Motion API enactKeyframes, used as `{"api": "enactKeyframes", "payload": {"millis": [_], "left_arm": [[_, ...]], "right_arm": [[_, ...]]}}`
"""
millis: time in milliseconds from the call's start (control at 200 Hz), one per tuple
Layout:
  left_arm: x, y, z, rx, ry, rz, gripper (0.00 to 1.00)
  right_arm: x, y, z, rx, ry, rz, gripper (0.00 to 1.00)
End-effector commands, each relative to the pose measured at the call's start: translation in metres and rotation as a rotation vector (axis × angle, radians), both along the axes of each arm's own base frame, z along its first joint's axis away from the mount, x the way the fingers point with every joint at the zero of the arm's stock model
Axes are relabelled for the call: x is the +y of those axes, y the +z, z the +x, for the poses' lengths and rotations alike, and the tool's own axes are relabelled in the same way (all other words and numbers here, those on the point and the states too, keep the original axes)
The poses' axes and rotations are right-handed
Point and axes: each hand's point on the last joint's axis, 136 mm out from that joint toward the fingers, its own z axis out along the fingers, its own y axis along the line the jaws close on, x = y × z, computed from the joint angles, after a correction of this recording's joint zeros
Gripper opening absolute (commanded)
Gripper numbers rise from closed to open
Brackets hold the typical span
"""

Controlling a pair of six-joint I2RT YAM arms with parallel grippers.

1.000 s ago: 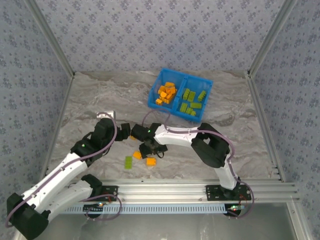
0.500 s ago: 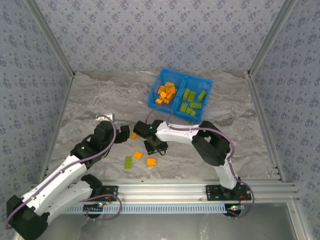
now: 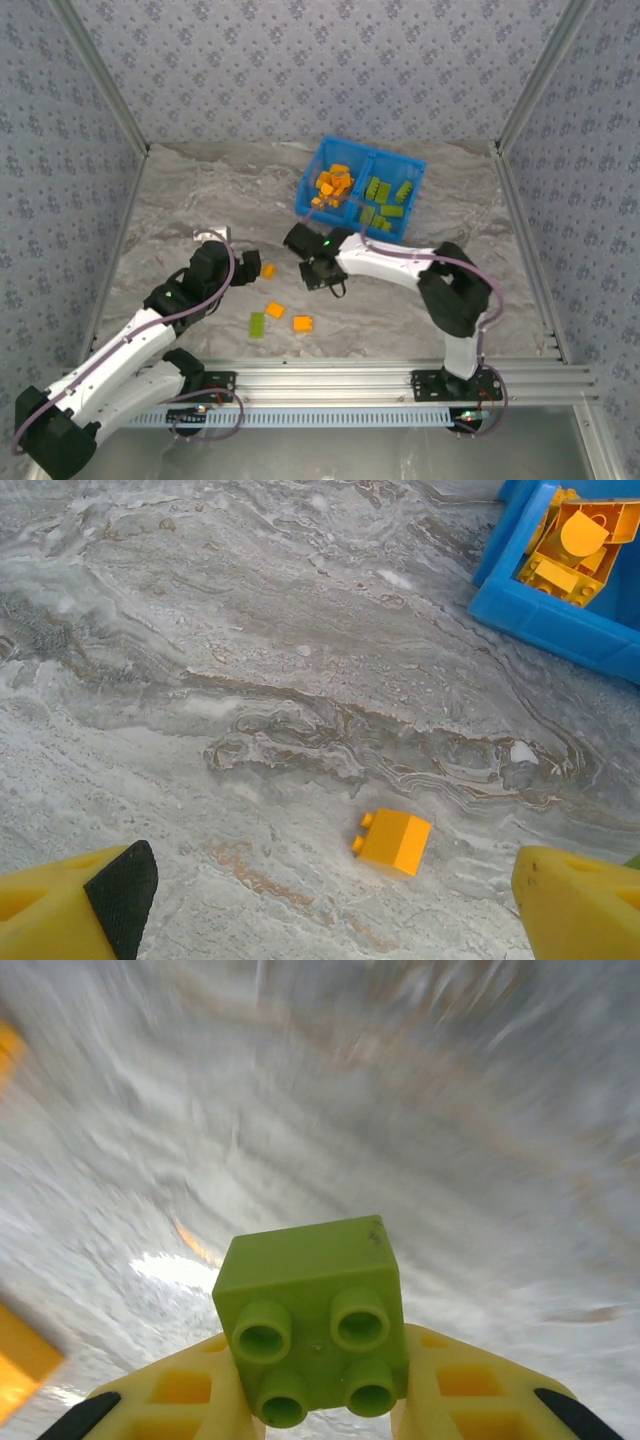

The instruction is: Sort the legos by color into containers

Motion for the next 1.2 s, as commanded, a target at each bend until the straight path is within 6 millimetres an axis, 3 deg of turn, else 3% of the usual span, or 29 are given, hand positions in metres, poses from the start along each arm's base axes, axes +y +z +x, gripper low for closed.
{"api": "enactKeyframes", "payload": {"millis": [0, 140, 270, 380, 510, 645, 770, 884, 1054, 1194], "left_arm": [[-0.002, 0.009, 0.004, -0.024, 0.005, -0.032, 0.94], [-0.003, 0.014, 0.001, -0.025, -0.008, -0.043, 0.94], [-0.007, 0.020, -0.003, -0.046, -0.043, -0.064, 0.99], [-0.010, 0.021, -0.006, -0.054, -0.071, -0.075, 0.99], [-0.007, 0.018, -0.010, -0.042, -0.067, -0.078, 0.99], [0.002, 0.009, -0.013, -0.003, -0.014, -0.061, 0.99], [0.007, -0.005, -0.014, 0.050, 0.013, -0.029, 0.99], [0.003, -0.023, -0.010, 0.137, 0.015, -0.005, 0.99], [-0.008, -0.051, 0.012, 0.289, -0.004, 0.011, 0.97], [-0.026, -0.069, 0.039, 0.360, -0.077, 0.004, 0.97]], "right_arm": [[-0.025, 0.061, 0.045, -0.200, -0.048, 0.047, 0.30], [-0.094, 0.096, 0.103, -0.323, -0.204, -0.008, 0.30], [-0.150, 0.100, 0.156, -0.332, -0.339, 0.002, 0.32], [-0.173, 0.081, 0.193, -0.289, -0.382, -0.019, 0.32], [-0.187, 0.069, 0.227, -0.269, -0.417, -0.037, 0.34], [-0.187, 0.080, 0.244, -0.272, -0.428, -0.019, 0.47], [-0.184, 0.109, 0.245, -0.314, -0.428, 0.009, 0.60], [-0.180, 0.137, 0.230, -0.351, -0.413, 0.040, 0.67], [-0.149, 0.173, 0.168, -0.472, -0.266, 0.102, 0.78], [-0.128, 0.188, 0.109, -0.571, -0.135, 0.177, 0.91]]}}
